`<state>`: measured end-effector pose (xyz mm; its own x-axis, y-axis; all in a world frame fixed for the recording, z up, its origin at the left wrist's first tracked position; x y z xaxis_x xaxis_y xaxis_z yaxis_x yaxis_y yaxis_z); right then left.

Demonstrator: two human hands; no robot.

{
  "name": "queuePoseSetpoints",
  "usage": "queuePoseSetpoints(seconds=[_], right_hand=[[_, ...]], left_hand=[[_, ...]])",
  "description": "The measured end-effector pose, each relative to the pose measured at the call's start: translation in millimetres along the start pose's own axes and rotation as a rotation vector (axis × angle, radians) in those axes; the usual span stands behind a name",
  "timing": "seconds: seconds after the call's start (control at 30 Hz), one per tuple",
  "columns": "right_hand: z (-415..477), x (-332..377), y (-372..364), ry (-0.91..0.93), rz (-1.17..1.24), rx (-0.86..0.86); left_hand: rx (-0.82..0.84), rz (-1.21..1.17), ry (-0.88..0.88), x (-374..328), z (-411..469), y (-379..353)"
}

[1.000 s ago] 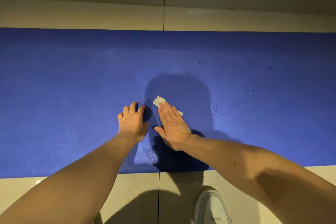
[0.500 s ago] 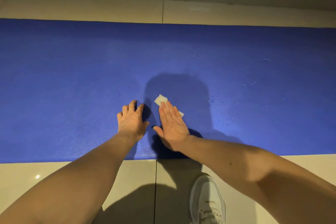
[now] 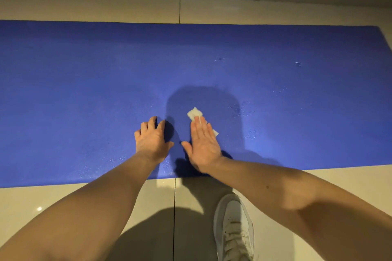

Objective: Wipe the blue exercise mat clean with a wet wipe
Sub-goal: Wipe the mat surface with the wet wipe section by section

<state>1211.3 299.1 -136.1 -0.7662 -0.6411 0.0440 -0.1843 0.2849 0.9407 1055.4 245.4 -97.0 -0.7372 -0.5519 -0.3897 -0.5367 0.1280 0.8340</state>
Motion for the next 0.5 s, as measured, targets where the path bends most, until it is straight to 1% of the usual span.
queuePoseSetpoints(seconds=[0.03, 0.13, 0.2, 0.3, 0.37, 0.4, 0.5], right_hand=[[-10, 8, -4, 0.061, 0.019, -0.012], [-29, 11, 1, 0.180, 0.096, 0.061], [-31, 3, 21, 0.204, 0.284, -0.010], [-32, -14, 43, 0.065, 0.621, -0.023], [-35, -22, 57, -0.032, 0.740, -0.011], [-38, -25, 64, -0.089, 0.786, 0.003], [-49, -28, 83, -0.229, 1.091, 0.036]], left_hand=[[0.006, 0.008, 0.002, -1, -2, 0], [0.010, 0.014, -0.005, -5, -9, 1], [0.014, -0.017, -0.011, -9, -14, 3], [0.007, -0.140, -0.030, -18, -20, 9], [-0.005, -0.259, -0.034, -26, -26, 14], [-0.014, -0.339, -0.026, -31, -30, 17], [-0.004, -0.624, 0.039, -43, -45, 21]])
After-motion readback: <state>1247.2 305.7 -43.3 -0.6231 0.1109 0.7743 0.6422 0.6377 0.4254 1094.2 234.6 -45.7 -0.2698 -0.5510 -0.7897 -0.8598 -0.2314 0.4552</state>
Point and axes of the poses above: each hand's wrist, its own z-axis towards the middle knuckle, its own y-axis out of the back of the hand, x = y × z, the point moved 5 cm from there along z, towards the middle knuckle, and after that the axes turned 14 degrees about -z, right-handed, at the moved point
